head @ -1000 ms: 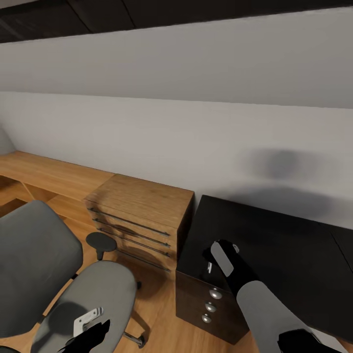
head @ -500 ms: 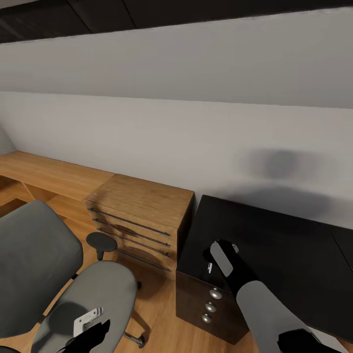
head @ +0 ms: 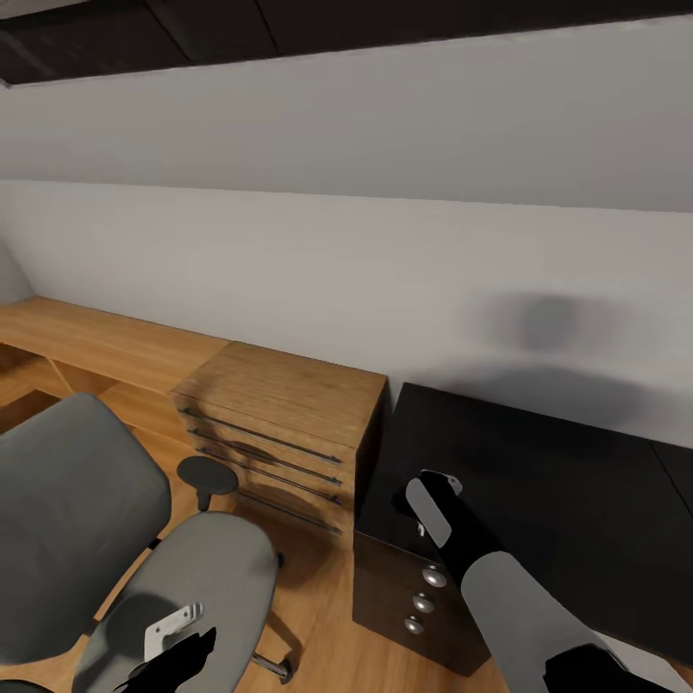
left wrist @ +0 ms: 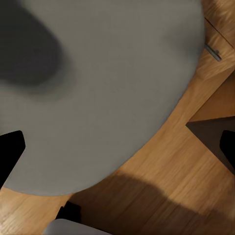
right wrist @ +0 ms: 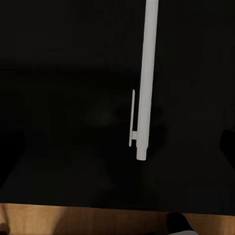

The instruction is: In the bedroom, organize the workspace by keeping the computer under the desk, ensuring the monitor is on the desk, placing the keyboard on the desk next to the monitor, placing the mouse on the desk next to the keyboard, moving the folder from the swivel chair onto the desk next to the mouse, stacking the notebook on top of the folder with the pen on top of the notebook, and positioning the swivel chair next to the desk.

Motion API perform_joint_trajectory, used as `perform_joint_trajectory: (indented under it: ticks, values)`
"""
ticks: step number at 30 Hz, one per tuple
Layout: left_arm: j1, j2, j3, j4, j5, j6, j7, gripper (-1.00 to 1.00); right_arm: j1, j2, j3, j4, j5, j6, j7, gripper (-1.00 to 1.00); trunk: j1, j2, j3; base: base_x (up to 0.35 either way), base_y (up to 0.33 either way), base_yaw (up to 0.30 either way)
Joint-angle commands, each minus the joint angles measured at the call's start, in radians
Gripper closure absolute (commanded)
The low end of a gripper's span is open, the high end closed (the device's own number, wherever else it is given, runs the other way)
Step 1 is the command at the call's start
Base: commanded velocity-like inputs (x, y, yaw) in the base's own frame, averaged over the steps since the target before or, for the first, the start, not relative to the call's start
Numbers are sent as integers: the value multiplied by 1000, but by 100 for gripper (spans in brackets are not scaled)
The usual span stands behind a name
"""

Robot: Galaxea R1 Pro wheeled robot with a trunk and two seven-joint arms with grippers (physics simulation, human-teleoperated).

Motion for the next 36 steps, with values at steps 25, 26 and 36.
perform_joint_trajectory:
  ticks: [25,26,36]
  values:
    - [0,-1,2,-2,12,5,6,-100,-1,-6,3,-16,-7,1,-10,-100,16,-29,-14,0,1,0]
    - [0,-1,2,-2,12,5,6,-100,-1,-6,3,-18,-7,1,-10,-100,19,-36,-17,0,0,0]
    - [0,-1,2,-2,12,5,6,-100,-1,-10,3,-24,-7,1,-10,-100,58,-106,-48,0,0,0]
